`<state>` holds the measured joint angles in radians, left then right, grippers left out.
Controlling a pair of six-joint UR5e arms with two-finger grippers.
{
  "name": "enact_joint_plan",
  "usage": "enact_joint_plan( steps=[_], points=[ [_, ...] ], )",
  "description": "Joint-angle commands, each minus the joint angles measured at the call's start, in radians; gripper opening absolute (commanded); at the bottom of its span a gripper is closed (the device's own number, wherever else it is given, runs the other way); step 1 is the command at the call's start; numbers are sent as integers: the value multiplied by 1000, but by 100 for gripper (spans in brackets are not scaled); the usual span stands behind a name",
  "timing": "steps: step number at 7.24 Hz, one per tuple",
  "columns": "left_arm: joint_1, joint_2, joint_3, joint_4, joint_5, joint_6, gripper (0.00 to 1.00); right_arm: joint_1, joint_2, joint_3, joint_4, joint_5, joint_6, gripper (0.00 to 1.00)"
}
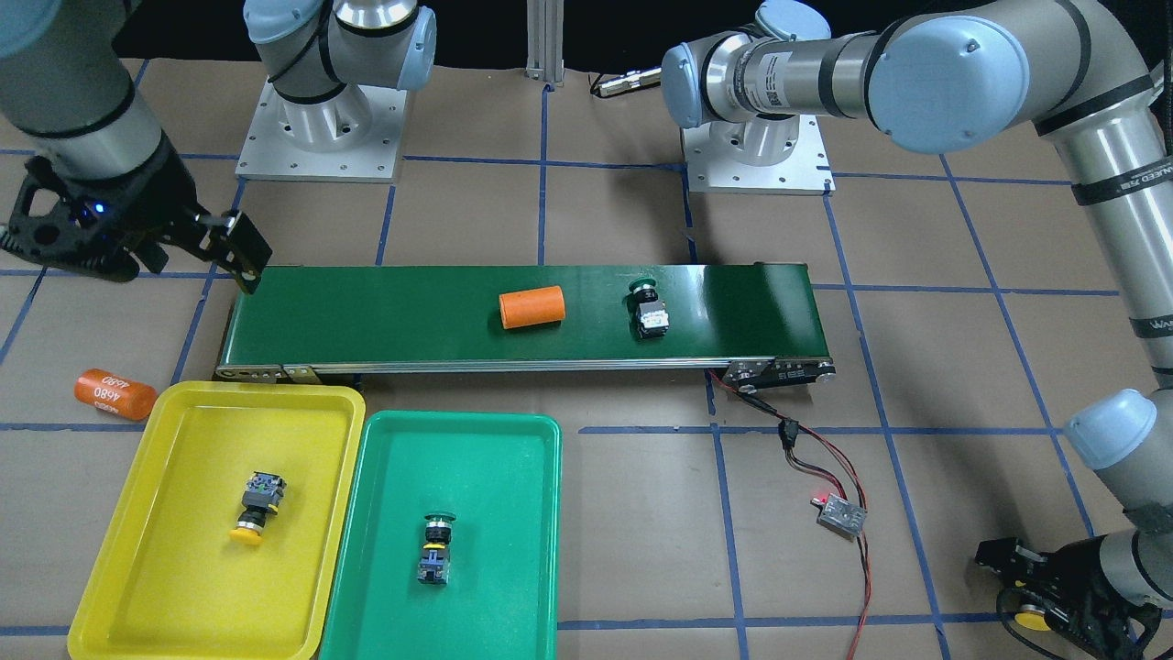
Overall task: Sort buttons by color to trays
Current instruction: 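Lift the right gripper from the yellow tray while the left gripper returns to the pile, then place a yellow-capped button on the belt with left while right hovers by trays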
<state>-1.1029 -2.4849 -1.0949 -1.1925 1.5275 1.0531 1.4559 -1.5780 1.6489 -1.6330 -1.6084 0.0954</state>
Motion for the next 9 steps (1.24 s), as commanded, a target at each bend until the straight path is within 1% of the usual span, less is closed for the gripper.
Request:
enact_joint_plan(
  steps=[1, 2, 3, 4, 5, 6, 8, 9],
  points=[
    [-26, 116, -38, -194, -6, -200, 0, 14, -56, 25, 44, 2, -6, 100],
    [-75, 215, -98, -252, -7, -287, 0, 15, -63, 38, 47, 1, -6, 100],
    [-125, 319, -211, -256, -9, -371, 0, 15, -68, 57, 47, 1, -6, 100],
    [-170, 424, -324, -248, -7, -497, 0, 15, -68, 64, 47, 1, -6, 100],
    [-234, 514, -415, -243, -7, -565, 0, 15, -68, 78, 45, 5, -5, 100],
    [-299, 599, -497, -245, -7, -661, 0, 15, -66, 92, 47, 69, 1, 100],
    [-388, 723, -647, -236, -7, -992, 0, 21, -71, 144, 45, 90, 7, 100],
    [-429, 759, -718, -208, -6, -1130, 0, 49, -68, 164, 32, 88, 7, 100]
  ],
)
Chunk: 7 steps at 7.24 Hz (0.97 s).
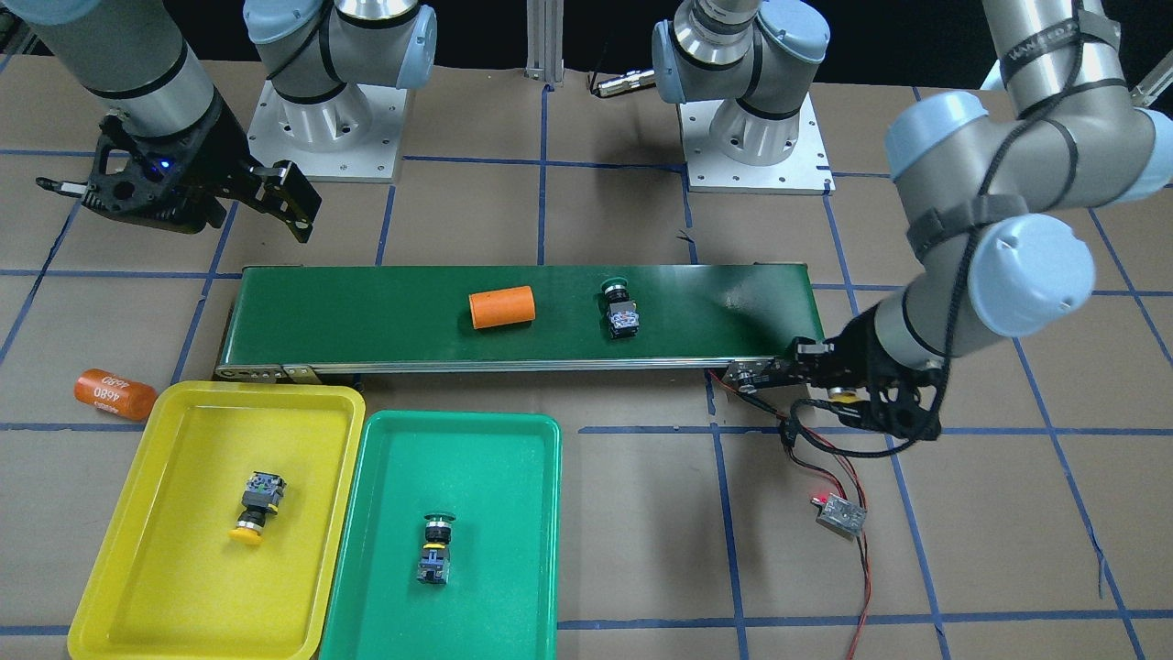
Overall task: Sort buttons by color to trays
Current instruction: 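Place a yellow-capped button on the belt with left while right hovers by trays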
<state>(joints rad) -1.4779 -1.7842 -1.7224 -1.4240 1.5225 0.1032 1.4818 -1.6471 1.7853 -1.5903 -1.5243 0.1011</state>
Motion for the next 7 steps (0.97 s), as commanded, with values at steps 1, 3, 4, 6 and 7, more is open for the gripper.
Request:
enact_joint_plan(
  steps=[1, 3, 4, 6, 7],
  points=[
    [-94, 72, -185, 145, 2, -201, 0, 38, 3, 43, -13, -2, 5, 100],
    [-114, 49, -348, 428, 1, -203, 0, 38, -2, 68, -42, -11, 5, 100],
    [-120, 49, -371, 425, -4, -188, 15, 38, 1, 69, -89, -11, 5, 100],
    [-142, 86, -388, 428, -7, -185, 99, 40, 1, 71, -93, -8, 8, 100],
    [-143, 112, -391, 421, -15, -185, 100, 40, 3, 71, -102, -7, 37, 100]
  ],
)
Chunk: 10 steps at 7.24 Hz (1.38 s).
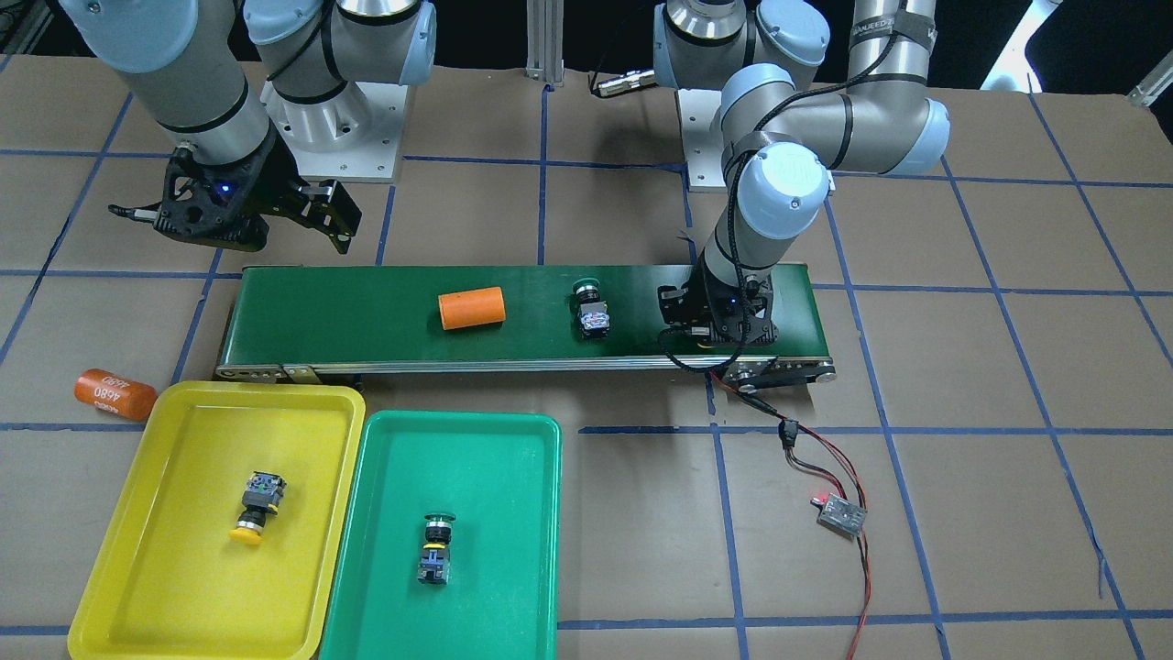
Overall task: Sort buttons by color to trays
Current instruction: 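Place a yellow-capped button on the belt with left while right hovers by trays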
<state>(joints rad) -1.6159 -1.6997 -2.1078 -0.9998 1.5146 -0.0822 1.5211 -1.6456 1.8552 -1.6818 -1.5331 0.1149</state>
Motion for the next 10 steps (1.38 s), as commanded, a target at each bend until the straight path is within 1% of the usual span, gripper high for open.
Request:
enact_joint_plan(
  steps=[1, 2, 3, 4, 5, 6, 7, 8, 9, 10],
  points=[
    [-5, 44, -8, -23, -7, 1, 100, 13, 3, 1, -22, 1, 44, 100],
    [-5, 70, -3, -49, -7, 1, 100, 22, 1, 5, -24, -2, 46, 100],
    [-5, 99, 26, -90, -8, -1, 100, 22, 1, 9, -24, 1, 49, 100],
    [4, 133, 108, -223, 1, -1, 100, 22, 1, 9, -26, 5, 54, 100],
    [1, 147, 253, -388, 7, 1, 100, 33, -2, 9, -24, 10, 113, 100],
    [-2, 158, 361, -495, 7, 1, 100, 47, 7, 9, -27, 10, 132, 100],
    [-2, 173, 409, -505, 4, 2, 100, 54, 9, 9, -35, 11, 134, 100],
    [1, 189, 422, -494, 13, 6, 100, 66, 10, 9, -64, 13, 135, 100],
    [17, 195, 440, -494, 53, 13, 100, 79, 12, 9, -68, 13, 134, 100],
    [30, 180, 481, -511, 56, 22, 100, 80, 12, 10, -68, 13, 134, 100]
  ],
)
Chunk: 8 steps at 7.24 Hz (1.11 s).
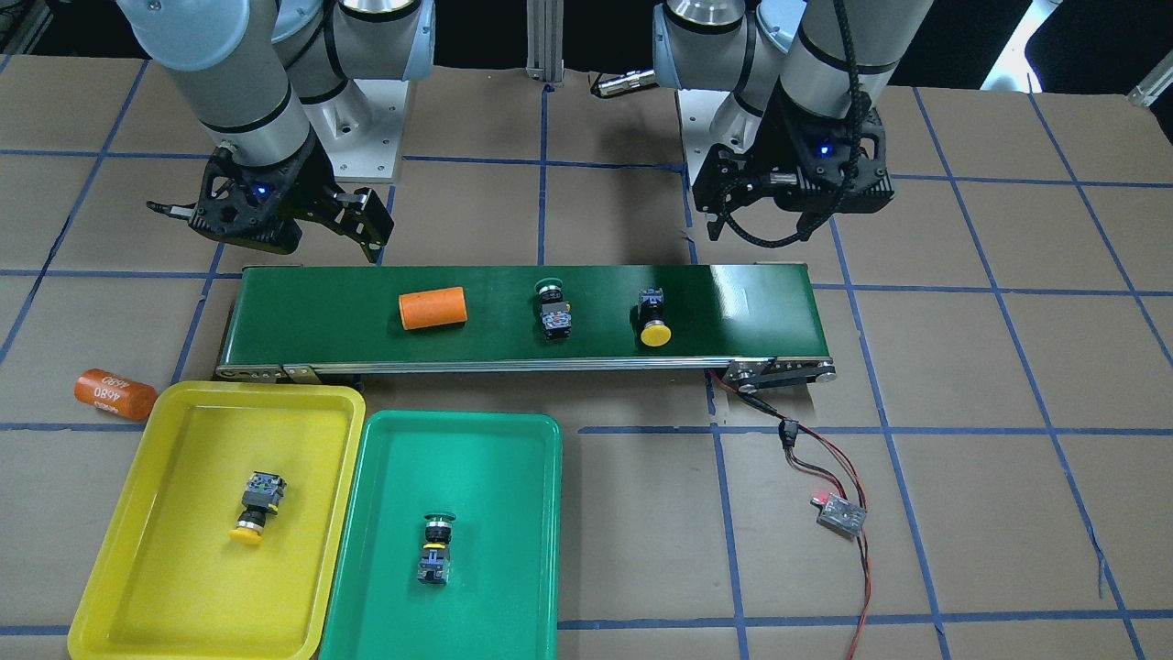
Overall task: Sort buttons by color to trays
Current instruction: 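Lower the right gripper onto the green-capped button on the belt while left withdraws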
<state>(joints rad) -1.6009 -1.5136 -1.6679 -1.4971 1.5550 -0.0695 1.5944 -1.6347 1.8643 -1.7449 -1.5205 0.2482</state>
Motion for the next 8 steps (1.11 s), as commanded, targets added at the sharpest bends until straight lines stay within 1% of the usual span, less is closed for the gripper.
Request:
enact_joint_plan(
  steps=[1, 3, 4, 5, 7, 8],
  points=[
    [16, -10, 54, -18, 14, 17, 100, 15, 1, 1, -11, -1, 2, 100],
    [16, -7, 25, -18, 16, 31, 100, 16, 1, 33, -70, -1, 2, 100],
    [41, -40, 24, -15, 22, 110, 100, 18, -2, 44, -77, -1, 3, 100],
    [59, -59, 25, -29, 17, 109, 100, 27, 0, 44, -84, 0, 9, 100],
    [50, -62, 22, -28, 16, 111, 100, 42, 19, 55, -143, -1, 16, 100],
    [50, -60, 23, -25, 17, 111, 100, 65, 33, 64, -153, 0, 16, 100]
  ],
)
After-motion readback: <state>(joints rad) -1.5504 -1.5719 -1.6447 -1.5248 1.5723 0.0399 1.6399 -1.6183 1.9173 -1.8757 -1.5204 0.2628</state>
